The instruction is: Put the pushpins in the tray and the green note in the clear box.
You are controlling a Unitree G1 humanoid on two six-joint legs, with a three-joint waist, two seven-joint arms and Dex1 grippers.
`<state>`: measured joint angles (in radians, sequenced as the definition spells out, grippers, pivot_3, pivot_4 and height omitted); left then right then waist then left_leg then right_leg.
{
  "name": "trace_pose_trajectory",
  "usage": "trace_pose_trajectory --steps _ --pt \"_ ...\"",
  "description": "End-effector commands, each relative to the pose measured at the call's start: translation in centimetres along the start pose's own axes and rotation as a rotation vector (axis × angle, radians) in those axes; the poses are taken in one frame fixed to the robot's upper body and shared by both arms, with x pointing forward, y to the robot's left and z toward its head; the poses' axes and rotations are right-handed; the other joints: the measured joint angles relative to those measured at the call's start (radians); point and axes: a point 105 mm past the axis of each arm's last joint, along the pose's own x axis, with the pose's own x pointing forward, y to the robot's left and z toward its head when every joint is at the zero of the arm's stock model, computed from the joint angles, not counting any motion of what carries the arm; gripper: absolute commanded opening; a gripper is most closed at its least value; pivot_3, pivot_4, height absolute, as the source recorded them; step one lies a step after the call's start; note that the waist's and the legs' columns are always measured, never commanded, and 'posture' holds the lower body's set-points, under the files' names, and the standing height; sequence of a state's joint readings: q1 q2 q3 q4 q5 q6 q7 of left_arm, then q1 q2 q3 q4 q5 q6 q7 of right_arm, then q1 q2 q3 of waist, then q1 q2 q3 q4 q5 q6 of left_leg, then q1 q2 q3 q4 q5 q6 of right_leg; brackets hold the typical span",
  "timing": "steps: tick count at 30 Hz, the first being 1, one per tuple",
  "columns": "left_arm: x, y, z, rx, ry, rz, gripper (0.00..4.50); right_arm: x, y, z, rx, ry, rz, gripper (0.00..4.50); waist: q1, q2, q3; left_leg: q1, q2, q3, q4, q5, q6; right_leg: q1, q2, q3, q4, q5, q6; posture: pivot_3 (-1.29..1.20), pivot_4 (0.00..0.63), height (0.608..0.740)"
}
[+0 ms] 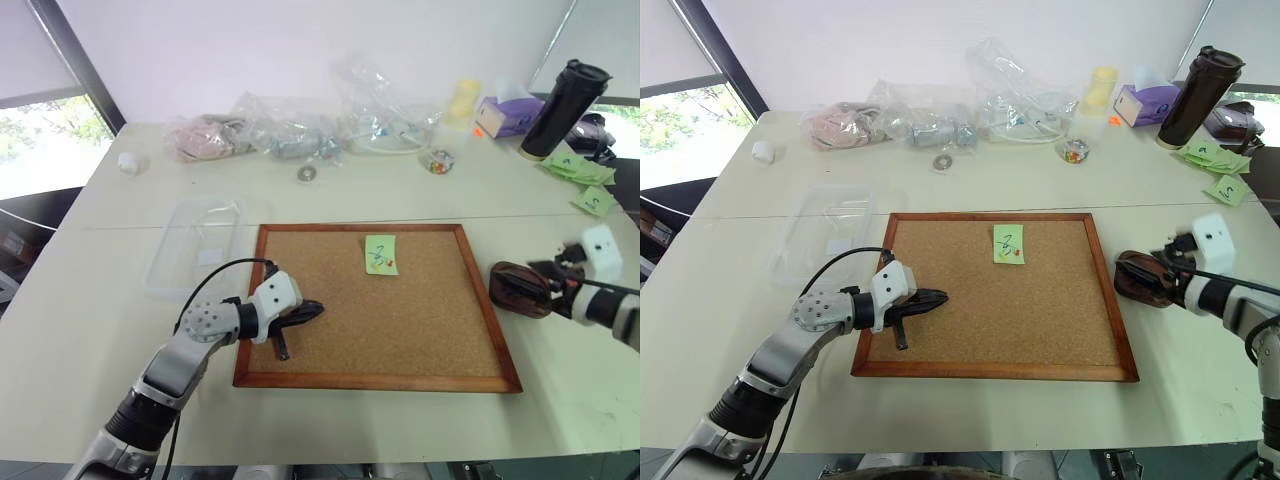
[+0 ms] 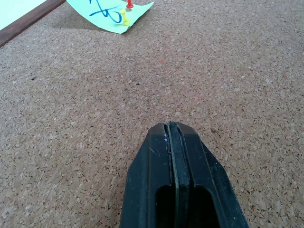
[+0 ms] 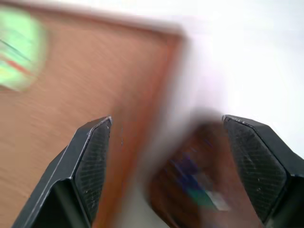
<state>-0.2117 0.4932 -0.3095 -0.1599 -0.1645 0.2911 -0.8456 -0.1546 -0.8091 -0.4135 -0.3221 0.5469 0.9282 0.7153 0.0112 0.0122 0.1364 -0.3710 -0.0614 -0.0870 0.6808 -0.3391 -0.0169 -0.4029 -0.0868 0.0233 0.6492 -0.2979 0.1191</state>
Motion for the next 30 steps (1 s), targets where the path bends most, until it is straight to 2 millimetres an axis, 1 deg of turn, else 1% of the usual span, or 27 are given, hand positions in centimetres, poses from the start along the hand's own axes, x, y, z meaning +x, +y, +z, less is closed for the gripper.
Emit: trace_pose_trajectory --steps 1,3,5,8,13,17,18,20,25,26,30 --pt "0.3 -1.3 -2.6 -0.058 0.096 -0.051 0.0 2.2 3.9 0.2 -0.048 -0.002 0.119 3.82 0.002 -0.002 0.0 0.0 0.0 0.0 0.0 0.0 0.0 0.0 0.0 0.0 0.0 0.0 0.0 0.0 0.15 0.74" --pt "0.4 -1.3 -2.6 -0.059 0.096 -0.05 0.0 3.8 5.1 -0.1 -0.057 -0.002 0.138 3.82 0.002 -0.003 0.0 -0.001 0.0 -0.001 0.0 0.0 0.0 0.0 0.0 0.0 0.0 0.0 0.0 0.0 0.15 0.74" --pt "0.4 -1.2 -2.6 -0.063 0.099 -0.048 0.0 5.4 5.8 -0.6 -0.09 0.002 0.128 3.82 0.002 -0.003 0.0 -0.001 -0.001 0.0 0.001 0.0 0.0 0.0 -0.001 0.0 0.0 0.0 0.0 0.0 0.15 0.74" --pt "0.3 -1.3 -2.7 -0.065 0.102 -0.044 0.0 7.1 6.1 -0.6 -0.116 -0.022 0.093 3.82 0.002 -0.003 0.0 -0.001 -0.001 0.0 0.0 0.0 0.0 -0.001 -0.001 0.0 0.0 0.0 0.0 0.0 0.15 0.74" --pt "0.2 -1.3 -2.7 -0.068 0.102 -0.035 0.0 8.9 6.1 -1.2 -0.152 -0.029 0.067 3.82 0.0 -0.003 0.0 -0.001 -0.001 -0.001 0.0 0.0 0.0 -0.001 -0.001 -0.001 0.0 0.0 0.0 0.0 0.15 0.74" --pt "0.2 -1.3 -2.7 -0.065 0.102 -0.031 0.0 9.5 6.0 -1.1 -0.155 -0.042 0.062 3.82 -0.001 -0.003 -0.001 -0.001 -0.001 -0.001 0.0 0.0 0.0 -0.001 0.0 -0.001 0.0 0.0 0.0 0.0 0.15 0.74" --pt "0.2 -1.3 -2.6 -0.064 0.102 -0.028 0.0 9.5 6.0 -1.2 -0.159 -0.04 0.06 3.58 -0.001 -0.003 -0.001 -0.001 -0.001 -0.001 0.0 0.0 0.0 -0.001 0.0 -0.001 0.0 0.0 0.0 0.0 0.15 0.74" --pt "0.2 -1.3 -2.6 -0.065 0.101 -0.026 0.0 9.6 5.9 -1.5 -0.166 -0.035 0.059 2.97 -0.001 -0.003 -0.001 -0.001 -0.001 -0.001 0.0 0.0 0.0 -0.001 -0.001 -0.001 0.0 0.0 0.0 0.0 0.15 0.74" --pt "0.1 -1.3 -2.5 -0.069 0.102 -0.019 0.0 9.8 6.1 -1.5 -0.174 -0.04 0.068 0.41 -0.001 -0.003 -0.001 -0.001 -0.001 -0.001 0.0 0.0 0.0 -0.001 0.0 -0.001 0.0 0.0 0.0 0.0 0.15 0.74" --pt "0.1 -1.3 -2.5 -0.069 0.102 -0.018 0.0 9.9 6.2 -1.5 -0.173 -0.04 0.072 0.07 -0.001 -0.003 -0.001 -0.001 -0.001 -0.001 0.0 0.0 0.0 -0.001 0.0 -0.001 0.0 0.0 0.0 0.0 0.15 0.74" --pt "0.0 -1.3 -2.5 -0.068 0.103 -0.016 0.0 9.6 7.2 -1.7 -0.158 -0.032 0.121 0.07 -0.002 -0.003 -0.001 -0.001 -0.001 -0.001 0.0 0.0 0.0 -0.001 0.0 -0.001 0.0 0.0 0.0 0.0 0.15 0.74"
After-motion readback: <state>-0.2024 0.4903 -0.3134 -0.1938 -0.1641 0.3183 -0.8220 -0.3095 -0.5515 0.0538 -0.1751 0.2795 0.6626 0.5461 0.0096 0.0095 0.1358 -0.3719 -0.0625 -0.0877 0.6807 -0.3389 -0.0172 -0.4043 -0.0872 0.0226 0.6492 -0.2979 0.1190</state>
